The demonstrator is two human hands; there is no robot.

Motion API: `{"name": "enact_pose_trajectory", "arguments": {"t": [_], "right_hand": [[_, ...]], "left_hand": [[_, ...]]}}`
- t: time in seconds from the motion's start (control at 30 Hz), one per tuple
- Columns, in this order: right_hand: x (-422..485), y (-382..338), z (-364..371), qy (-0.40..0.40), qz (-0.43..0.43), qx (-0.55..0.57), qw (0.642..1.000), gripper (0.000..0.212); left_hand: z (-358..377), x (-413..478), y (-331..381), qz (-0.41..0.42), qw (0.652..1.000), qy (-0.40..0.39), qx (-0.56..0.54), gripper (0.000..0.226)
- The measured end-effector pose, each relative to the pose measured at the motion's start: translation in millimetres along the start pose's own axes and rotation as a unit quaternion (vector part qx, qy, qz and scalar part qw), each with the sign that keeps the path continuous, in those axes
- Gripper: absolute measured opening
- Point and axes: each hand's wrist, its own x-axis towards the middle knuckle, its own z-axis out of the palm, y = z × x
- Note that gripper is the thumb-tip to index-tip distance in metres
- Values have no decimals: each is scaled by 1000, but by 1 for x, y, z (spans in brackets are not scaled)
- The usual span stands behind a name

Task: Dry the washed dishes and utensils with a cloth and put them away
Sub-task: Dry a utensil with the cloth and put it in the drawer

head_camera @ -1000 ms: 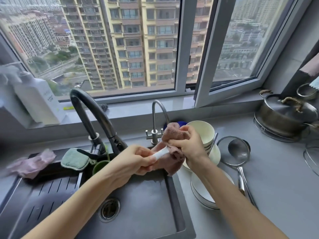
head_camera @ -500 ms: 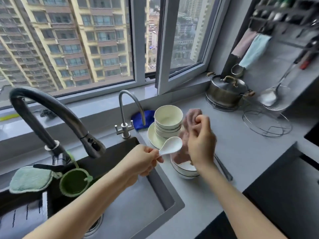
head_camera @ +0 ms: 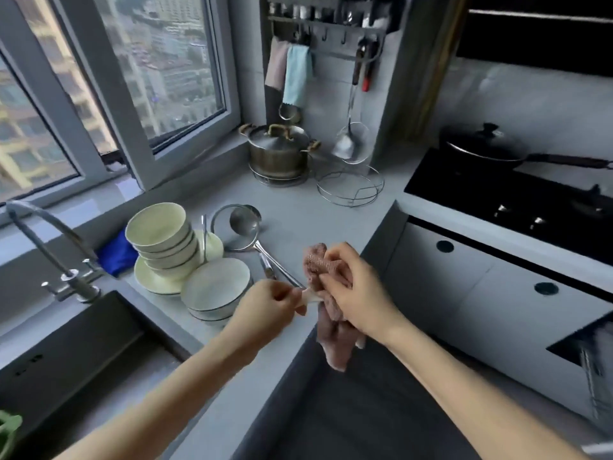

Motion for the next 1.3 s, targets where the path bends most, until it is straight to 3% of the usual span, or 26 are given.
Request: {"name": "enact_pose_trajectory", "arguments": {"t": [0.17, 0.27, 0.37, 0.5, 0.6, 0.73, 0.8, 0.9, 0.97, 1.07, 1.17, 1.3], "right_hand": [[-43, 56, -80, 229, 40, -66, 970, 16], [-67, 91, -154, 386, 125, -64, 912, 10], [-102, 133, -246, 464, 281, 108, 833, 14], [-152, 158, -311, 368, 310, 482, 732, 26], [-168, 171, -334, 330, 280, 494, 754, 23], [-185, 203, -380, 426, 295, 405, 753, 27], [-200, 222, -411, 440, 302, 373, 759, 27], [-225, 251, -461, 428, 314, 302, 792, 32], [-236, 269, -491, 379, 325, 277, 821, 33], [-242, 297, -535, 323, 342, 266, 842, 35], [-250, 325, -574, 309, 368, 259, 838, 39], [-270, 365, -611, 272, 400, 257, 837, 50]], "left_hand": [[124, -2, 62, 23, 999, -46, -15, 41], [194, -5, 102, 23, 998, -53, -35, 40], [254, -6, 132, -4, 987, -76, -140, 38], [335, -9, 170, -21, 967, -159, -196, 32], [396, -16, 203, -1, 965, -205, -160, 27], [456, -18, 244, 27, 947, -306, -96, 20], [476, -7, 261, 40, 931, -362, 33, 25], [514, 27, 289, 155, 930, -299, 145, 35], [551, 45, 306, 236, 916, -294, 134, 33], [619, 60, 325, 293, 876, -373, 83, 31], [677, 71, 335, 286, 882, -364, 84, 36], [743, 95, 342, 195, 923, -319, 91, 36]]}}
